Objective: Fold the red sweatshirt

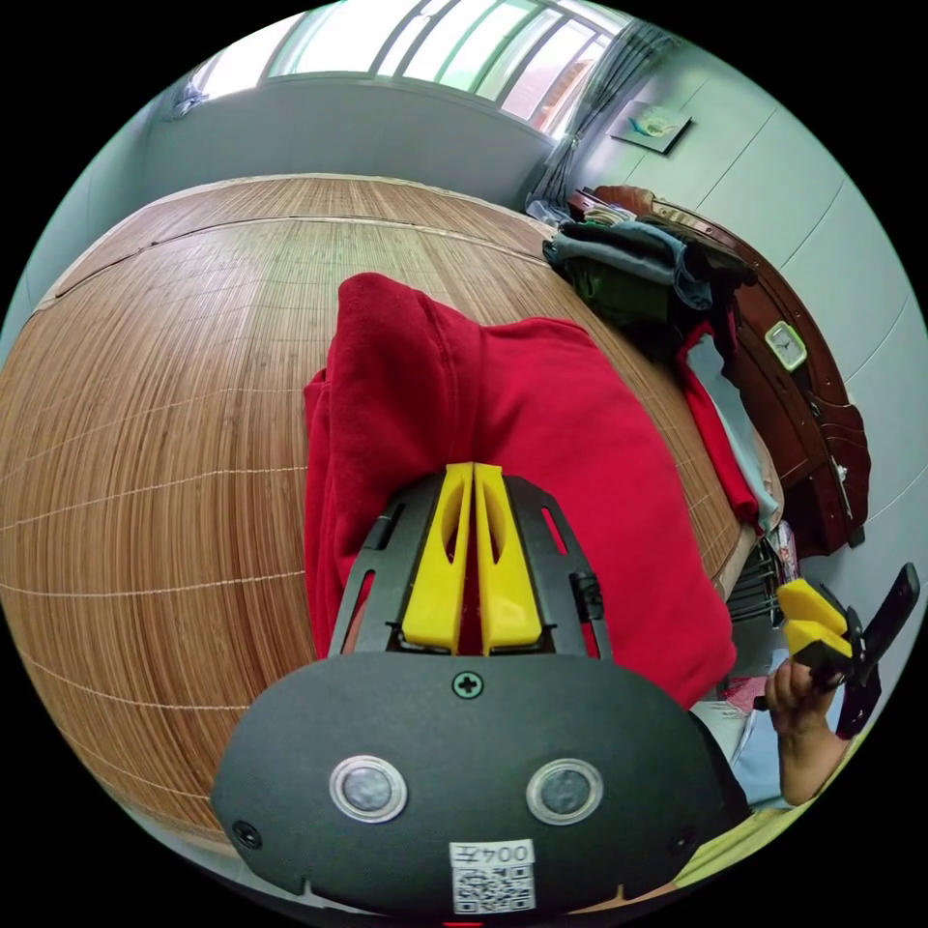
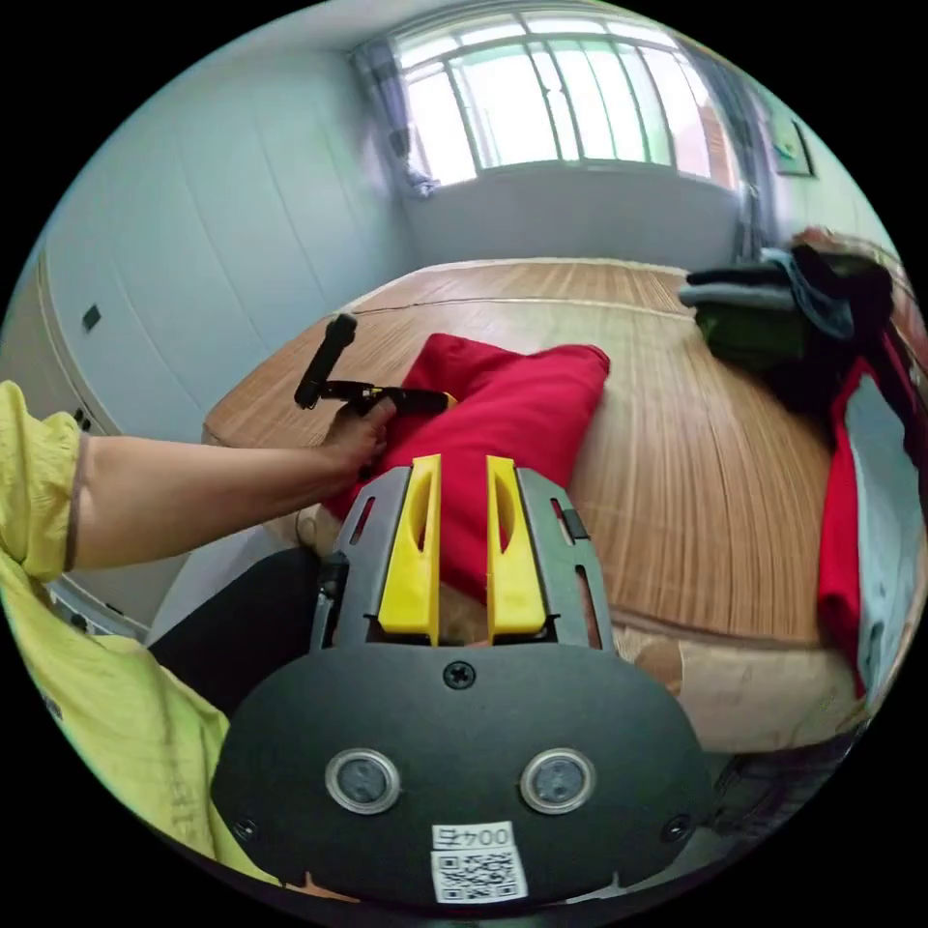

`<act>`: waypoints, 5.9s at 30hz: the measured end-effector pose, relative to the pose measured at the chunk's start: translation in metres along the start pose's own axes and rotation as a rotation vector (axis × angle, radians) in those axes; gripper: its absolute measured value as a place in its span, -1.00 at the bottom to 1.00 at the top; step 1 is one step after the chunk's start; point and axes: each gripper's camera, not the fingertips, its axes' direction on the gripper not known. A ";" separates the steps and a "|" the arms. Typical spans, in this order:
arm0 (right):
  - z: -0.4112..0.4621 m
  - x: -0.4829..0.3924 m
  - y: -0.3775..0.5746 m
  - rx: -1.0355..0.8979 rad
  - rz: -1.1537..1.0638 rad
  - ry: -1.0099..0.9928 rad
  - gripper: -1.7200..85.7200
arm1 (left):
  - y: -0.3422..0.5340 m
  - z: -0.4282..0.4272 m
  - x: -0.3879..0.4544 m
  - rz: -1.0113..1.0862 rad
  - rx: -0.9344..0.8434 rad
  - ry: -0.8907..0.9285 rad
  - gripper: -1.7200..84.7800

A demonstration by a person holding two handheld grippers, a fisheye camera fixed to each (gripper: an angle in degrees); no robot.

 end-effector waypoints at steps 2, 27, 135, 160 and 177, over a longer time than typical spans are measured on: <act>0.043 -0.016 -0.009 -0.090 -0.068 0.040 -0.79 | 0.000 -0.001 -0.001 0.000 0.000 0.000 -0.94; 0.185 0.007 -0.133 -0.316 0.055 0.223 -0.54 | -0.004 -0.019 -0.012 0.000 0.014 0.035 -0.95; 0.153 0.293 0.024 -0.466 0.773 -0.664 -0.54 | 0.177 -0.175 -0.259 -0.916 -0.067 0.854 -0.34; 0.099 0.306 -0.037 -0.413 1.055 -0.857 -0.60 | 0.037 -0.060 -0.219 -0.952 -0.235 0.827 -0.61; 0.140 0.276 -0.095 -0.243 1.128 -0.915 -0.76 | -0.068 -0.149 -0.147 -0.532 -0.437 0.668 -0.65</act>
